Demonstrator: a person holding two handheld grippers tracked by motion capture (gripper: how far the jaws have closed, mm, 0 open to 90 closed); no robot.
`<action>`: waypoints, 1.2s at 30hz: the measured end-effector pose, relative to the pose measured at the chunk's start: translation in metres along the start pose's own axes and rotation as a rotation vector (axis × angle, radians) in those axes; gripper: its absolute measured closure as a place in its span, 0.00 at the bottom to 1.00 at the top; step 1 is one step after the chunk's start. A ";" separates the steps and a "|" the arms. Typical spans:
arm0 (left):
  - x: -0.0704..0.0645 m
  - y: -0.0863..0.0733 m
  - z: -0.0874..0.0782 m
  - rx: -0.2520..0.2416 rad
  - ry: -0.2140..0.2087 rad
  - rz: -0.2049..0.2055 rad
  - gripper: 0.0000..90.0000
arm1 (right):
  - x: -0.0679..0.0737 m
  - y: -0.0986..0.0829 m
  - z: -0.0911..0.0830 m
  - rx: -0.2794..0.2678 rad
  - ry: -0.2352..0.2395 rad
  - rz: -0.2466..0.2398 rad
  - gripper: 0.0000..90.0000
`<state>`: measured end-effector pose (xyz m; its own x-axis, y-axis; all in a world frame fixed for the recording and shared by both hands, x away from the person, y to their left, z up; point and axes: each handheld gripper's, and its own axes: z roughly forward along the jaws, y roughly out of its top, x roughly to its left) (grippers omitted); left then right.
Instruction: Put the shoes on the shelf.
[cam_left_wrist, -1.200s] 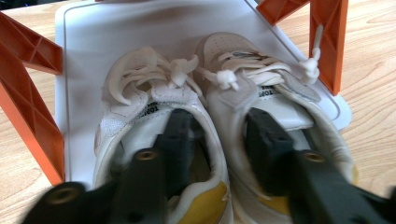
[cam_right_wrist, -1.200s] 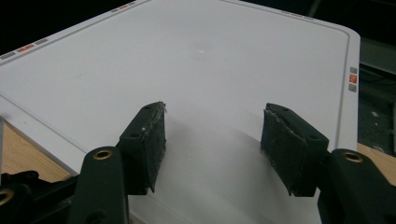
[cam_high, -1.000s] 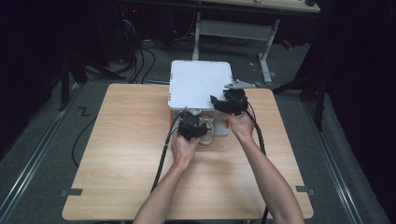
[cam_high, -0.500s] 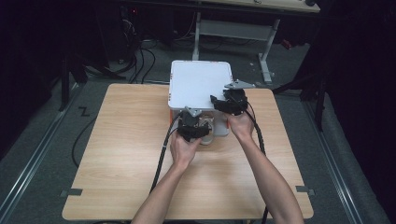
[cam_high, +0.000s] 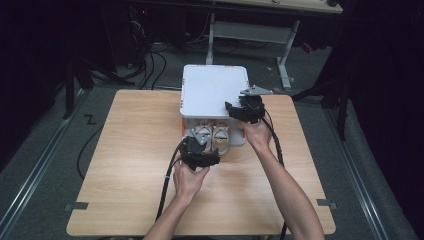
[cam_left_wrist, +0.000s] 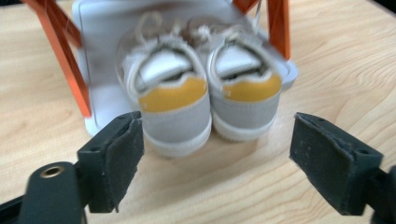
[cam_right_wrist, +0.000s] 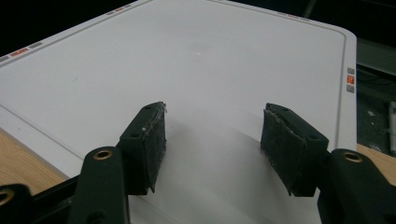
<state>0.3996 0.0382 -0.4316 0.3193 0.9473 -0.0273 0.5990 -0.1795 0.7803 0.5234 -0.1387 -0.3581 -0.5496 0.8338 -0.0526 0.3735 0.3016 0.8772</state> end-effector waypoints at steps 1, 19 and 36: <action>0.000 -0.002 0.004 0.016 0.005 -0.002 0.19 | 0.000 0.000 0.000 -0.001 -0.001 0.002 0.45; -0.018 -0.007 0.044 0.107 0.092 -0.032 0.17 | 0.000 0.000 0.000 0.002 0.000 0.000 0.45; -0.018 0.006 0.062 0.090 0.126 -0.080 0.18 | -0.003 -0.001 0.000 -0.007 0.000 0.000 0.45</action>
<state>0.4425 0.0038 -0.4652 0.1769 0.9842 -0.0035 0.6842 -0.1204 0.7193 0.5246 -0.1410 -0.3590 -0.5497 0.8337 -0.0523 0.3688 0.2984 0.8803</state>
